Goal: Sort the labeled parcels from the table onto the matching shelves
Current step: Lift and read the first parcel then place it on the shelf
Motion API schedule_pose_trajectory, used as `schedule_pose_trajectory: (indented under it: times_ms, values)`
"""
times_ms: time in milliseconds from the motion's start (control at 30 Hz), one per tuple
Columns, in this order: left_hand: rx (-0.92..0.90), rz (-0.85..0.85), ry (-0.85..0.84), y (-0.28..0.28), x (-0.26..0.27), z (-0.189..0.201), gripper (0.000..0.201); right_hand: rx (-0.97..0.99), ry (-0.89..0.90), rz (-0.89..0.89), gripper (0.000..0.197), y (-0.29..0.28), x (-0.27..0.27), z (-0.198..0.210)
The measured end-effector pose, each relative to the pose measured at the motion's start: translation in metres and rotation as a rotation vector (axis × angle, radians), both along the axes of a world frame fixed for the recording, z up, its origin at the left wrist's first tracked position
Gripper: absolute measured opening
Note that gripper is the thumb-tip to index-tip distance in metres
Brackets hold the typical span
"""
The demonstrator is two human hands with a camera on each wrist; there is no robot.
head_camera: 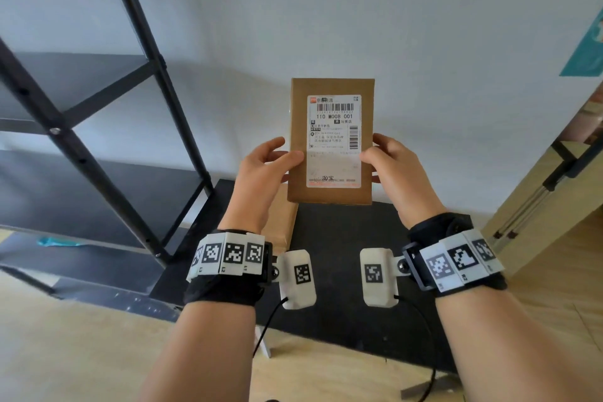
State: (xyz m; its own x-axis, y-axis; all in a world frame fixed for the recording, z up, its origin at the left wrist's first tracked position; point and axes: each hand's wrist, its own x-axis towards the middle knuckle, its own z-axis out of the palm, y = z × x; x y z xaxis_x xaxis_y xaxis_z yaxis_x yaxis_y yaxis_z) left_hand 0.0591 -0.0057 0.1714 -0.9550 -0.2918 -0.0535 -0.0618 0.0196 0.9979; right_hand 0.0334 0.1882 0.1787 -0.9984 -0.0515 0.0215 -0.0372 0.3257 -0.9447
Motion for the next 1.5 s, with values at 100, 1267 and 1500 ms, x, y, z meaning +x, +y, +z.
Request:
schedule_pose_trajectory:
  times_ms: [100, 1267, 1500]
  values:
    - [-0.009, 0.019, -0.022, -0.022, 0.016, -0.003, 0.053, 0.008, 0.007, 0.081, 0.032, -0.023, 0.009, 0.000]
    - [0.060, 0.556, -0.067, -0.400, 0.386, -0.026, 0.039, -0.048, -0.149, 0.645, 0.027, -0.454, 0.278, -0.016]
    - [0.030, 0.681, -0.071, -0.488, 0.390, -0.027, 0.025, -0.069, -0.179, 0.790, 0.025, -0.568, 0.261, -0.026]
